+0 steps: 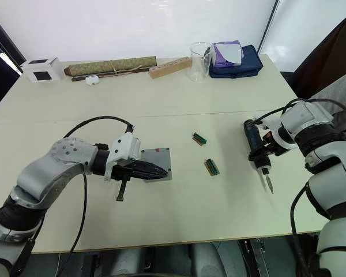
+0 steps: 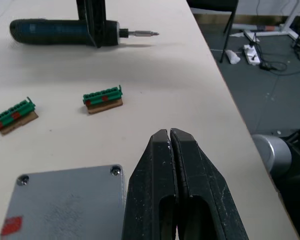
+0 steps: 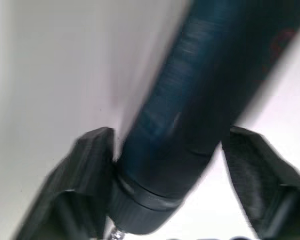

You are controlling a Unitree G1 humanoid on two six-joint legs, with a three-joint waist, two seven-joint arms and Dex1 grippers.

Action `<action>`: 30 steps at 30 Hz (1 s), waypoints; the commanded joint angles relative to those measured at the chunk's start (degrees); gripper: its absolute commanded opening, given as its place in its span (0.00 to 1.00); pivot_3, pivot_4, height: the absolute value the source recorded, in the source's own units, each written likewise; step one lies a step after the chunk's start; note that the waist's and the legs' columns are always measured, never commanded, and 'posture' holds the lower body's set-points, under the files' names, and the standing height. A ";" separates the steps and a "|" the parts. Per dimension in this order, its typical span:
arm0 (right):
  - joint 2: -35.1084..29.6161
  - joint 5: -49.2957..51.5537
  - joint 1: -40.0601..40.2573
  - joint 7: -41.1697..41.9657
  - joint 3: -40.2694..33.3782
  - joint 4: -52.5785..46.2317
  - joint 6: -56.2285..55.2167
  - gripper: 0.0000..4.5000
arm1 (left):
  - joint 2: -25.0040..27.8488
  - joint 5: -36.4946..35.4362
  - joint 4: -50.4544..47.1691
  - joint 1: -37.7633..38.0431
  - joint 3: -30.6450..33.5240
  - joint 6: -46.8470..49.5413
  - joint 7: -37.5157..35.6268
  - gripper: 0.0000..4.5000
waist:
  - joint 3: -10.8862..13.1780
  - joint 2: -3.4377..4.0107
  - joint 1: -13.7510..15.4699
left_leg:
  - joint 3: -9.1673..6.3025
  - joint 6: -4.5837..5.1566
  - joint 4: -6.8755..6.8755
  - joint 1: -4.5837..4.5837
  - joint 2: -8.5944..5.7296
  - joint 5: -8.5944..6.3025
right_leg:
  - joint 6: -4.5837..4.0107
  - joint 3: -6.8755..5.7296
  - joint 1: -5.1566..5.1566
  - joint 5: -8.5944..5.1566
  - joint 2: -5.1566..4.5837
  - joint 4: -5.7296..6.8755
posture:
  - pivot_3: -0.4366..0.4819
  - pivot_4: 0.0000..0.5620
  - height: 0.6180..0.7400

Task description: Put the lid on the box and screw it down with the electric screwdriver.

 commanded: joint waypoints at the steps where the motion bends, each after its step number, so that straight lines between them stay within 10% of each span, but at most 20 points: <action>1: 0.68 -3.84 1.71 4.68 2.81 0.37 -1.60 0.49 | -0.23 -0.99 -2.74 0.33 1.25 0.69 1.93 0.00 | -0.02 -0.03 0.03 | -0.02 0.00 0.01 0.00 0.00 0.00 | 0.00 -0.02 0.00 0.00 0.00 0.00 | 0.48 0.27 1.00; 8: 2.28 -7.43 0.31 4.21 -1.44 2.70 -3.46 0.48 | 0.15 -1.10 -1.70 0.20 1.44 0.41 2.57 0.00 | -0.02 -0.04 0.07 | -0.14 0.00 -0.02 0.00 0.00 0.00 | -0.01 -0.13 0.02 0.00 0.00 0.02 | 0.48 0.27 1.00; 18: 2.86 0.01 -11.62 -5.99 -26.08 2.82 -4.44 0.48 | 1.42 0.01 6.08 -1.34 4.45 -1.88 1.75 0.00 | 0.21 0.37 -0.94 | 0.04 -0.11 -0.11 0.03 0.01 0.07 | -0.07 0.04 -0.19 0.06 0.03 0.21 | 0.48 0.27 1.00; 25: 19.26 17.84 5.47 -29.02 -68.64 -42.05 -0.47 0.48 | 2.53 -1.93 10.54 -0.42 9.82 0.78 3.00 0.00 | 0.19 0.34 -1.04 | -0.05 -0.11 -0.16 -0.11 0.04 0.06 | -0.08 0.02 -0.27 0.04 0.04 0.22 | 0.48 0.27 1.00; 30: 39.94 29.07 19.21 -39.81 -73.21 -69.00 -4.64 0.48 | 3.86 -1.50 12.49 -1.35 9.16 2.30 2.32 0.00 | 0.18 0.34 -0.23 | -0.15 -0.12 -0.13 -0.16 0.05 0.07 | -0.08 -0.03 -0.40 0.02 0.06 0.47 | 0.48 0.27 1.00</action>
